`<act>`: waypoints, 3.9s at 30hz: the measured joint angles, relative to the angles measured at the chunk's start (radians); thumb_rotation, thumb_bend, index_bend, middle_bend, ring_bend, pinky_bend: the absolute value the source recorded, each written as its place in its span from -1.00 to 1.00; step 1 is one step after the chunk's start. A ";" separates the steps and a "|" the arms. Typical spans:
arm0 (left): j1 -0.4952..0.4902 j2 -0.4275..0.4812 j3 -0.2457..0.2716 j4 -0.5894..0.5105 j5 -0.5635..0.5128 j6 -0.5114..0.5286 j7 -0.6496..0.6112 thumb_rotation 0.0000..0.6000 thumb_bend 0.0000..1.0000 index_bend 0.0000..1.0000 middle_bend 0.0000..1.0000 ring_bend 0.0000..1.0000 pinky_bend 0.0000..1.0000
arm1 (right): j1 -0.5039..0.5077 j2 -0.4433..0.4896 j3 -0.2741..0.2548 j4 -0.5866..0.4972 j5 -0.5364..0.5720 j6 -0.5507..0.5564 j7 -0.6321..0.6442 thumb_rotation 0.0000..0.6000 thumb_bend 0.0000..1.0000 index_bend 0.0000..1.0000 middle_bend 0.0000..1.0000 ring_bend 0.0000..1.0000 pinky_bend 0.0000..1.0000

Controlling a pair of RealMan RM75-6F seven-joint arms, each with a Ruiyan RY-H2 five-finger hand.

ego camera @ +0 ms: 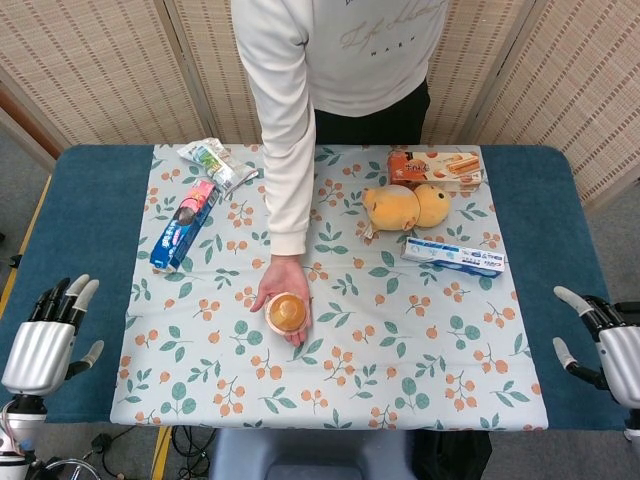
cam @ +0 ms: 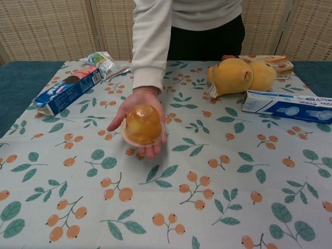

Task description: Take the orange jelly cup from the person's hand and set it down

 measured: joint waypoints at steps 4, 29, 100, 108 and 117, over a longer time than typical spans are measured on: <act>-0.035 0.012 -0.002 0.006 0.027 -0.044 -0.045 1.00 -0.45 -1.00 -1.00 -1.00 -0.74 | 0.000 0.005 0.004 -0.008 0.001 0.003 -0.008 1.00 -0.23 -0.66 -0.47 -0.57 -0.18; -0.472 -0.081 -0.063 0.054 0.053 -0.574 -0.123 1.00 -0.45 -1.00 -1.00 -1.00 -0.74 | 0.000 0.014 0.003 -0.026 0.007 -0.011 -0.023 1.00 -0.23 -0.66 -0.47 -0.57 -0.18; -0.584 -0.123 0.058 0.101 -0.075 -0.505 -0.009 1.00 -0.45 -0.09 -0.28 -0.06 0.42 | 0.004 0.014 0.008 -0.018 0.017 -0.037 -0.013 1.00 -0.23 -0.66 -0.46 -0.57 -0.18; -0.572 -0.193 0.085 0.191 -0.106 -0.555 0.021 1.00 -0.45 -0.11 -0.28 -0.06 0.41 | 0.004 0.018 0.008 -0.020 0.018 -0.035 -0.015 1.00 -0.23 -0.66 -0.46 -0.57 -0.18; -0.569 -0.258 0.104 0.259 -0.172 -0.620 0.084 1.00 -0.46 -0.42 -0.40 -0.24 0.26 | 0.001 0.021 0.007 -0.024 0.020 -0.032 -0.019 1.00 -0.23 -0.66 -0.46 -0.57 -0.18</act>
